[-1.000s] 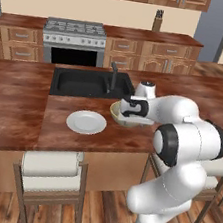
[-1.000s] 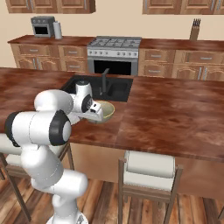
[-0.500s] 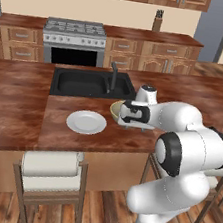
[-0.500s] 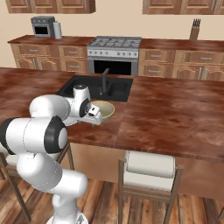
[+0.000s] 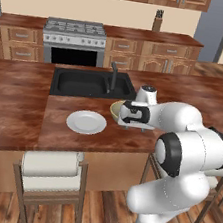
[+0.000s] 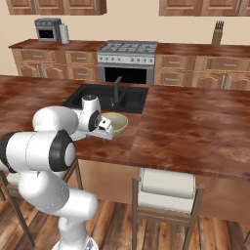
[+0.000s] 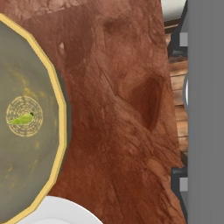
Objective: Pick the chicken drumstick and lemon wedge from their plates and place them in the bowl. Then put the bowl in the fridge.
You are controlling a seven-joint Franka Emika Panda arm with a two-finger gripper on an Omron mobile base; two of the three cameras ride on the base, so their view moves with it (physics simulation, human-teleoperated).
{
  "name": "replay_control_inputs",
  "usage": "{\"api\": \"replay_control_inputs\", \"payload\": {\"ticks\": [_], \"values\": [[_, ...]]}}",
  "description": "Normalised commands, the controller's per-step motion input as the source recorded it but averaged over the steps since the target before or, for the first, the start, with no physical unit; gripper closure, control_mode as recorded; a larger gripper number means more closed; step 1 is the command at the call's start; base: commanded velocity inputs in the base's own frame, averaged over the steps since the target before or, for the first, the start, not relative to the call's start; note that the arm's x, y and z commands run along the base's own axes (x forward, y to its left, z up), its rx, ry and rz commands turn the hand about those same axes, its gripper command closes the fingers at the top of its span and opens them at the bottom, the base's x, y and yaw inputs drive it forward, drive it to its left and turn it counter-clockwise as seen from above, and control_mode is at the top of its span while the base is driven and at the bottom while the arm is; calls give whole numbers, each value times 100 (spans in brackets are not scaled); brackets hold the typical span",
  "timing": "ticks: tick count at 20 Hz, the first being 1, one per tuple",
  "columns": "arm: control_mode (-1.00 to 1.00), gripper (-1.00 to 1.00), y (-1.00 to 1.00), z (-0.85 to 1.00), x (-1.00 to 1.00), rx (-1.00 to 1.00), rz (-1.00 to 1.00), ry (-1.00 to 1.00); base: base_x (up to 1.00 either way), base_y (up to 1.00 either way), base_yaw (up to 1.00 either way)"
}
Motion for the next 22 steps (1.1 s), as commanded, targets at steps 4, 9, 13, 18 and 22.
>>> {"api": "replay_control_inputs", "payload": {"ticks": [4, 9, 13, 18, 22], "values": [[100, -100, 0, 0, 0, 0, 0, 0, 0, 0, 0], [100, -100, 0, 0, 0, 0, 0, 0, 0, 0, 0], [100, -100, 0, 0, 0, 0, 0, 0, -31, 13, 8], [100, -100, 0, 0, 0, 0, 0, 0, -34, 74, 8], [100, -100, 0, 0, 0, 0, 0, 0, -12, 93, 3]]}}
